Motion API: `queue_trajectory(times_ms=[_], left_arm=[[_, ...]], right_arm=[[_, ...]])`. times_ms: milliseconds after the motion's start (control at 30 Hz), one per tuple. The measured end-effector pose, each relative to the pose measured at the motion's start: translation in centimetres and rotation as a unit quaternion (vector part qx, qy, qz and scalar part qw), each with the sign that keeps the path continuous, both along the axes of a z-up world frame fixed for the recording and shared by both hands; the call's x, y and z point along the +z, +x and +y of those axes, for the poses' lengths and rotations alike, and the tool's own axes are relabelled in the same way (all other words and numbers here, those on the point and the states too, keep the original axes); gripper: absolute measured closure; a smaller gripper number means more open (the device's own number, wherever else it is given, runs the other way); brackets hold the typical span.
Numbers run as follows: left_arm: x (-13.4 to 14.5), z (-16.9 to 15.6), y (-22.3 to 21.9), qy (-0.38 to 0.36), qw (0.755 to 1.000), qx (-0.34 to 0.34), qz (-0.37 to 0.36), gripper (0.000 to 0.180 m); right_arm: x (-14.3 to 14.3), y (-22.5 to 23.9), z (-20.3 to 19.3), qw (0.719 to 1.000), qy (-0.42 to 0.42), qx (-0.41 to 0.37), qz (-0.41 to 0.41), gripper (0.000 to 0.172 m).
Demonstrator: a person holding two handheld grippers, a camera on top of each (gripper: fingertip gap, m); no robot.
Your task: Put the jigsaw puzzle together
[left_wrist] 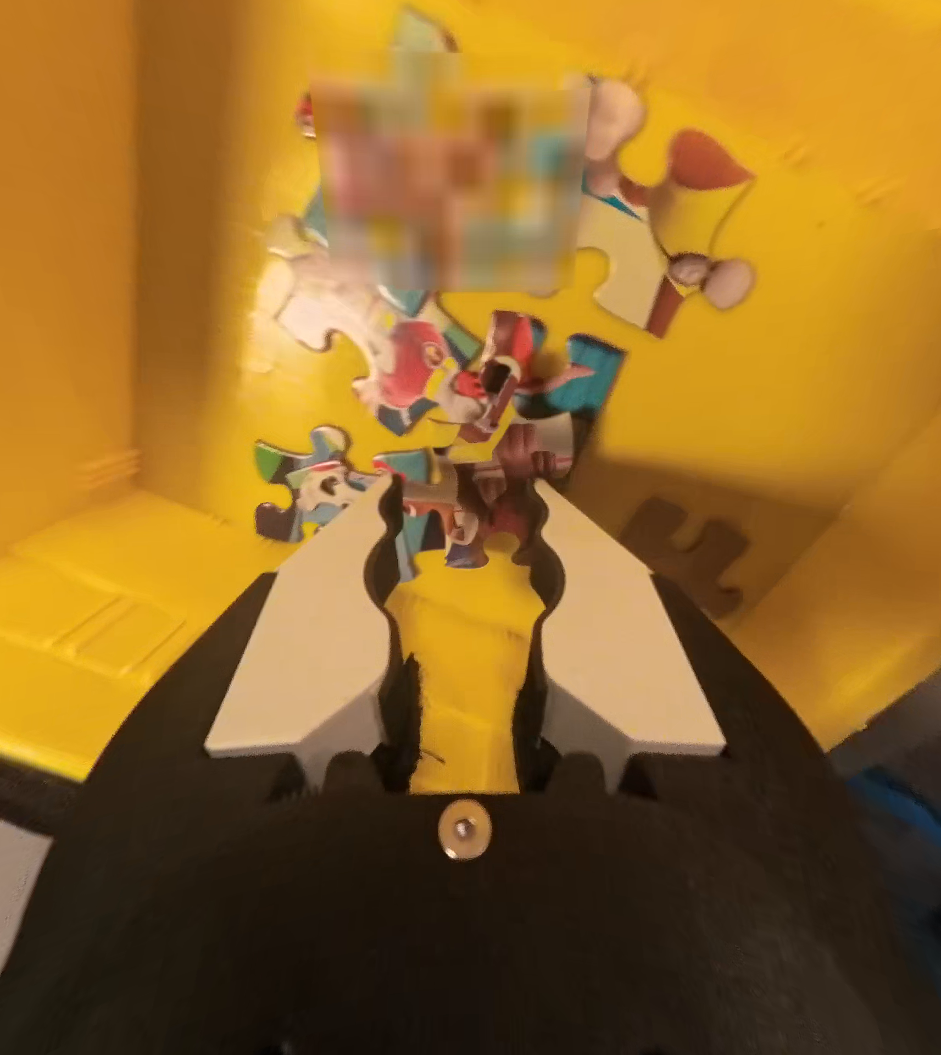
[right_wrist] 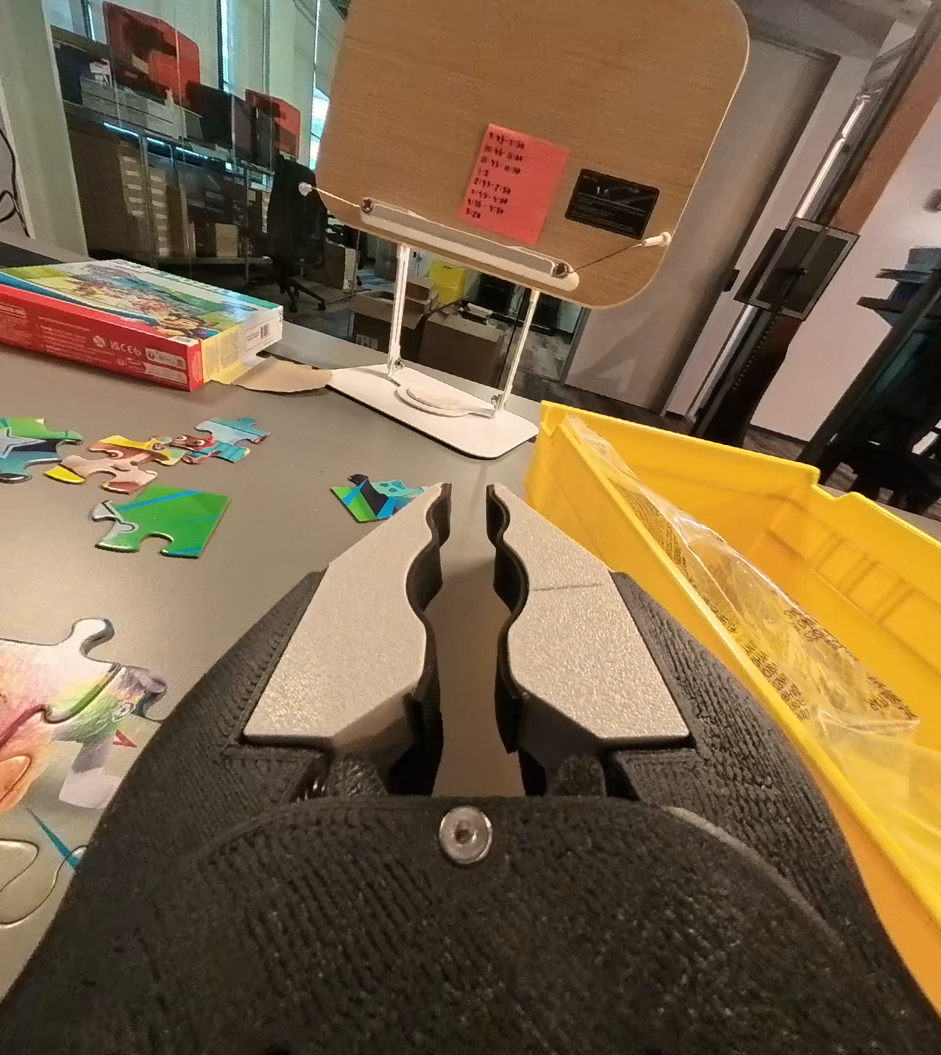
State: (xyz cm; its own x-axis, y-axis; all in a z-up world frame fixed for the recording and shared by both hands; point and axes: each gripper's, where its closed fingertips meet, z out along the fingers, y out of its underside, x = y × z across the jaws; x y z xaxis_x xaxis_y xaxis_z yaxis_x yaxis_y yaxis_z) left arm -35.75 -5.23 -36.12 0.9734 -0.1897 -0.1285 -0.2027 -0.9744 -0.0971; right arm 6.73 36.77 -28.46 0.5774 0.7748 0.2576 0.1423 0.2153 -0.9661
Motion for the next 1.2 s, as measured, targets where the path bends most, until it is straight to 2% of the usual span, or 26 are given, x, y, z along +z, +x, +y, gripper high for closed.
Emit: queue_trajectory(times_ms=[133,233,300,367,433,533,633,800,933,1067,1200], left_arm=[[2.4,1.1,-1.3,0.069,0.997,0.045,0.000,0.139],[2.3,0.5,-1.5,0.046,0.996,0.073,-0.001,0.138],[1.6,0.6,-1.2,0.027,0.997,0.067,0.005,0.099],[1.4,2.2,1.1,0.053,0.998,0.007,-0.017,0.087],[1.2,3.8,4.3,0.081,0.993,-0.064,-0.058,0.094],[-0.3,4.6,5.6,0.057,0.989,-0.123,-0.052,0.100],[-1.6,4.7,4.3,0.033,0.992,-0.118,-0.038,0.098],[-1.7,6.1,4.9,0.071,0.989,-0.099,-0.089,0.095],[-1.7,6.1,5.9,0.069,0.985,-0.138,-0.080,0.114],[-1.7,5.9,6.3,0.086,0.984,-0.122,-0.098,0.119],[-1.6,5.0,7.7,0.091,0.982,-0.127,-0.105,0.132]], right_arm=[[-0.1,0.0,0.0,1.000,0.004,-0.004,-0.007,0.162],[-0.2,-0.1,0.1,1.000,0.004,-0.007,-0.012,0.162],[-0.3,-0.1,0.1,1.000,0.006,-0.008,-0.015,0.162],[-0.3,-0.1,0.2,1.000,0.006,-0.012,-0.017,0.162],[-0.3,0.0,0.2,1.000,0.006,-0.014,-0.017,0.162],[-0.4,-0.1,0.3,1.000,0.004,-0.015,-0.021,0.162],[-0.5,-0.2,0.2,0.999,0.008,-0.016,-0.029,0.162],[-0.7,-0.2,0.2,0.999,0.012,-0.020,-0.037,0.162],[-0.7,-0.2,0.2,0.999,0.012,-0.021,-0.039,0.163],[-0.7,-0.2,0.3,0.999,0.012,-0.021,-0.037,0.163],[-0.7,-0.3,0.2,0.999,0.014,-0.020,-0.039,0.163]])
